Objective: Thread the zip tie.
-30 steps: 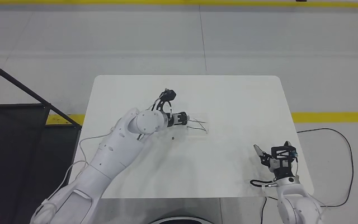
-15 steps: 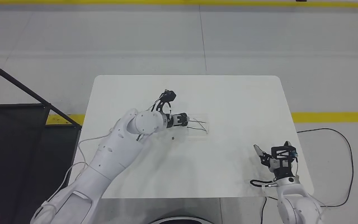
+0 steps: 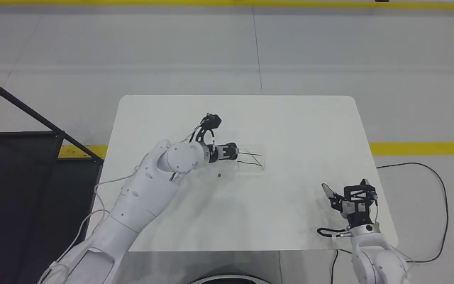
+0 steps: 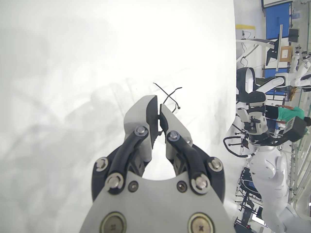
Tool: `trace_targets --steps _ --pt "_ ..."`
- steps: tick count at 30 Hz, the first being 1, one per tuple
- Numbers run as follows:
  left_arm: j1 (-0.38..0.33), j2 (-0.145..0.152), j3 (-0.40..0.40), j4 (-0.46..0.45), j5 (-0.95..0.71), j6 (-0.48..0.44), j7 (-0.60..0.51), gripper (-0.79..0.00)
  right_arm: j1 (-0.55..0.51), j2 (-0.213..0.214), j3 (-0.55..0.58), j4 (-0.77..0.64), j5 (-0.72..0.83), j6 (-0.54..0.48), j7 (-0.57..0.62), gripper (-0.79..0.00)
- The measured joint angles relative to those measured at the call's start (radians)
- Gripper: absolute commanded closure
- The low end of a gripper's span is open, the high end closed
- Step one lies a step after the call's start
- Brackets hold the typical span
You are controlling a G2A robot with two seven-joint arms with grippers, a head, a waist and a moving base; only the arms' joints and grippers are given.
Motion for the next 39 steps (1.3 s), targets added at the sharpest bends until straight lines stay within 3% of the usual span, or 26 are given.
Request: trace_targets --steps 8,15,21,25,35,39 --pt "0.092 0.043 -0.120 -0.110 0.003 -0.136 -0.052 0.000 -0.042 0.000 0.035 -0.035 0.043 -0.052 -0.047 -0.785" --pt "0.196 0.085 -0.240 -0.207 -0.023 -0.330 -0.150 0.000 -0.184 0.007 0.096 -0.199 0.053 -0.193 -0.063 -0.785" --pt "0.267 0.109 -0.310 -0.269 -0.017 -0.431 -0.157 0.000 -0.253 0.009 0.076 -0.368 0.022 -0.264 0.002 -0.785" --pt "0.308 0.119 -0.364 -0.302 -0.023 -0.438 -0.108 0.000 -0.267 0.006 0.073 -0.405 0.062 -0.248 0.055 -0.785" --pt "0.308 0.119 -0.361 -0.302 -0.020 -0.435 -0.108 0.000 -0.263 0.006 0.071 -0.399 0.056 -0.248 0.046 -0.785" --pt "0.290 0.116 -0.332 -0.310 0.005 -0.426 -0.066 0.000 -0.213 0.008 0.031 -0.395 0.046 -0.293 0.104 -0.785"
